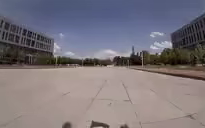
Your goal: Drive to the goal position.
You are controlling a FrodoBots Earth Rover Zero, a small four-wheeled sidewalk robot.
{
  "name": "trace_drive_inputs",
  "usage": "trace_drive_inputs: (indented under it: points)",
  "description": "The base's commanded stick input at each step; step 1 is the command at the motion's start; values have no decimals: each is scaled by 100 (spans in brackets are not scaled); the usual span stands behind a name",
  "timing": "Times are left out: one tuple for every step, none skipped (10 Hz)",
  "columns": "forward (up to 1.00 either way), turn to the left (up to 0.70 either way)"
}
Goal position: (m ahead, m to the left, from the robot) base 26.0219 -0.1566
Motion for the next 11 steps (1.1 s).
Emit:
trace_drive_inputs:
  points:
    - [100,0]
    - [100,0]
    - [100,0]
    - [100,-4]
    - [100,-21]
    - [100,-19]
    - [100,-18]
    - [100,-17]
    - [100,-17]
    - [100,-17]
    - [100,-15]
